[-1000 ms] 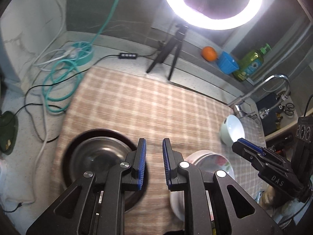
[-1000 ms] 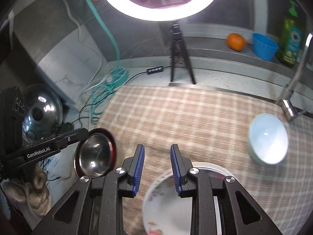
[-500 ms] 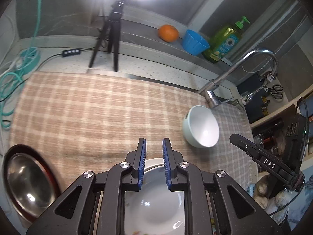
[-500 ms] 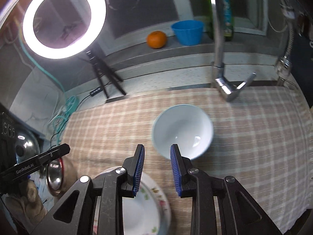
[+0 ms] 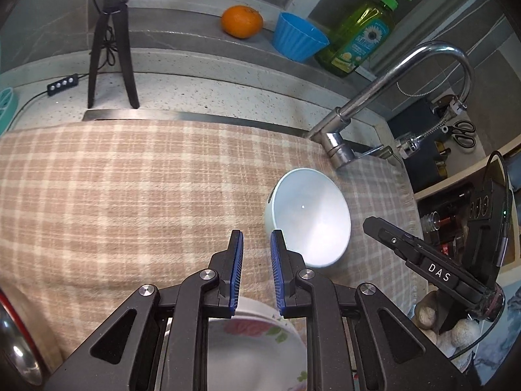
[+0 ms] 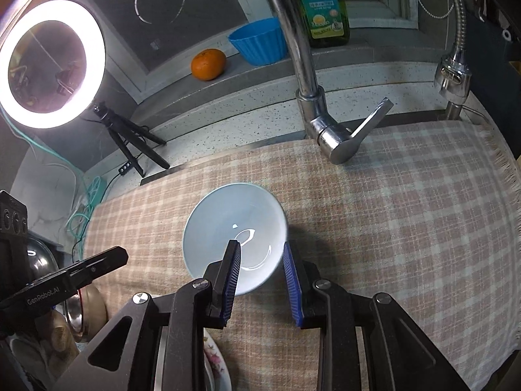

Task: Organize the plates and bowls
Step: 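Move both grippers to the white bowl by the faucet and close on its rim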

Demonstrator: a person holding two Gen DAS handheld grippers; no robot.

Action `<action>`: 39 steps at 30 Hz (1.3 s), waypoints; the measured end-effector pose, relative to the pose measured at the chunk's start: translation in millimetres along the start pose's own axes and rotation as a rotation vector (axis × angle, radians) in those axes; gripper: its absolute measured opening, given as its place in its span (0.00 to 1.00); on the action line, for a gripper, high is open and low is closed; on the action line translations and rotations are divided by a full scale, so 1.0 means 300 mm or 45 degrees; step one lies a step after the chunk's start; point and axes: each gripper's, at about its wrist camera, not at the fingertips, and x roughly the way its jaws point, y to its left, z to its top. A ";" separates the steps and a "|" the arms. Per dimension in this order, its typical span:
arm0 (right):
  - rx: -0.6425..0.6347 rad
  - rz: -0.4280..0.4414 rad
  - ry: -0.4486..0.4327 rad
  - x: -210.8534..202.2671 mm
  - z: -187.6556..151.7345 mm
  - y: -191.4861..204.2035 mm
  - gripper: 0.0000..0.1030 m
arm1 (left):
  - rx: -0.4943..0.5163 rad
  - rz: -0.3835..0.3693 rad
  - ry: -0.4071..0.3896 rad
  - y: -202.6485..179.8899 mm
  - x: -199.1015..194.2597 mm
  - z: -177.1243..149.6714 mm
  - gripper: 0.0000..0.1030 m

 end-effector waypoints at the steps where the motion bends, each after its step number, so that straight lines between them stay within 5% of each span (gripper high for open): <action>1: 0.010 0.007 0.005 0.007 0.004 -0.007 0.24 | 0.006 0.001 0.005 -0.006 0.010 0.007 0.15; 31: 0.092 0.044 0.128 0.154 0.034 -0.088 0.23 | 0.034 0.020 0.133 -0.055 0.215 0.063 0.12; 39: 0.081 0.040 0.143 0.162 0.033 -0.081 0.12 | 0.043 0.019 0.147 -0.062 0.231 0.063 0.07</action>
